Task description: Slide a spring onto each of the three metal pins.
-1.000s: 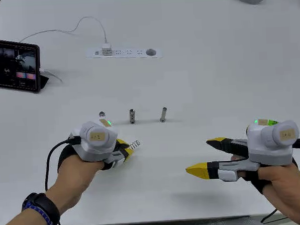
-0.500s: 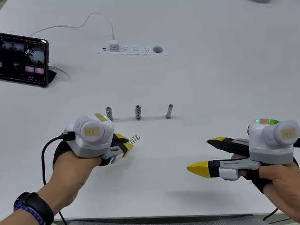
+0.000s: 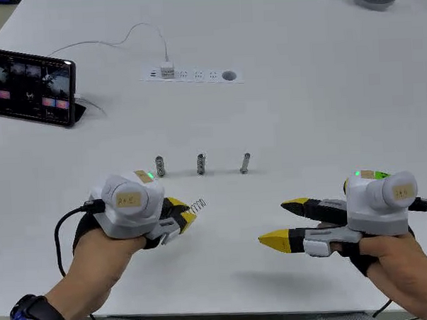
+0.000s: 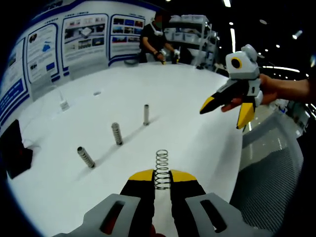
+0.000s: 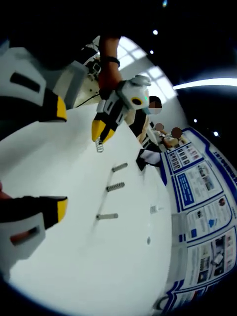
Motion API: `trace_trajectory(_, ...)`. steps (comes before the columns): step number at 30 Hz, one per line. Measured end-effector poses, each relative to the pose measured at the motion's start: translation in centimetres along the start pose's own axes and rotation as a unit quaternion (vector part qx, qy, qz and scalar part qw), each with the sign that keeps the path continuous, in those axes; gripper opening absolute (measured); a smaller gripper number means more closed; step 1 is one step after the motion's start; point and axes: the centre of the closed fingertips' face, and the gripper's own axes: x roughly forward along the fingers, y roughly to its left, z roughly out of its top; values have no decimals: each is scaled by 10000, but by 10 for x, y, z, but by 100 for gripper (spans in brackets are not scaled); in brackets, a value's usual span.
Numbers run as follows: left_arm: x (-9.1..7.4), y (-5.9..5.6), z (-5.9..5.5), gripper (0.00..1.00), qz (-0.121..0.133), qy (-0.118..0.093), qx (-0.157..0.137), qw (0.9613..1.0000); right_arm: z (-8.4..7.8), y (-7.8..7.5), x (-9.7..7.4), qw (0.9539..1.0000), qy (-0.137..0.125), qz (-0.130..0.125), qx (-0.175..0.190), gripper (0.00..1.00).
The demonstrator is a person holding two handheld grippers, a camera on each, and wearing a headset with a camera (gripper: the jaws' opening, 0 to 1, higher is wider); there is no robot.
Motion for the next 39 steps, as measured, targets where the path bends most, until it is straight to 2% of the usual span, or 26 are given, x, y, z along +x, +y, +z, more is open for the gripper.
trace_trajectory(3, -2, -4, 3, 11, -43, -37, 49, 10000, 5, 3, 5, 10000, -42, 75, -4, 59)
trace_trajectory(9, -4, -15, 19, 11, -154, -176, 172, 9996, 18, 13, 14, 9991, -198, 343, 124, 48)
trace_trajectory(16, -2, -29, 34, 11, -320, -282, 332, 9985, 33, 21, 20, 9976, -414, 520, 196, 42)
trace_trajectory(26, 1, -47, 48, 11, -572, -376, 523, 9963, 40, 28, 24, 9946, -564, 782, 382, 32)
trace_trajectory(29, 1, -51, 51, 11, -643, -400, 587, 9954, 43, 31, 25, 9916, -625, 939, 627, 29)
trace_trajectory(39, 3, -53, 63, 11, -713, -471, 760, 9934, 50, 29, 25, 9896, -714, 1035, 701, 25)
